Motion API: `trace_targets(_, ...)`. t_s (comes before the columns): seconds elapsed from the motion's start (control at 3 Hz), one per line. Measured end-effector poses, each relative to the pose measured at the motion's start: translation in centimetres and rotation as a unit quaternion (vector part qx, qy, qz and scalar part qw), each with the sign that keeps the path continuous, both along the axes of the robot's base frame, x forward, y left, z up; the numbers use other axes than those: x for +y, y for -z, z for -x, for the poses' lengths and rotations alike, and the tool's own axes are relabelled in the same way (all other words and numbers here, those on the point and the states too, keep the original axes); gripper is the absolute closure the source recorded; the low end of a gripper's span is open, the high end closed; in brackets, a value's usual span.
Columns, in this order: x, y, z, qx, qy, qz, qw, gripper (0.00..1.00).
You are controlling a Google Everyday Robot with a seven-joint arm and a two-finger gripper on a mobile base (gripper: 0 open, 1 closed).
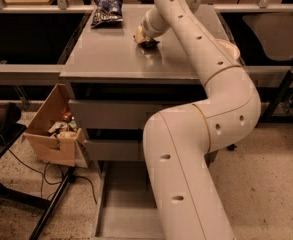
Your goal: Place rxbar chocolate into bottom drawer
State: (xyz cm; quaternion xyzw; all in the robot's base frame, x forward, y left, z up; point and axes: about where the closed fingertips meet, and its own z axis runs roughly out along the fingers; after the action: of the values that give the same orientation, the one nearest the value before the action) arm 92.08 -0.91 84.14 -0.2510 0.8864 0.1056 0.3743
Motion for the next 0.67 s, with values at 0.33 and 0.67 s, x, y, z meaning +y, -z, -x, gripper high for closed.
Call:
trace_targets(0.33, -5.5, -4.8, 1.9, -0.026, 0.003, 0.004, 0.9996, 1.0)
trace_targets(0.67, -13.2, -14.5, 8.0, -0.077, 0.013, -0.024, 0.9967, 1.0)
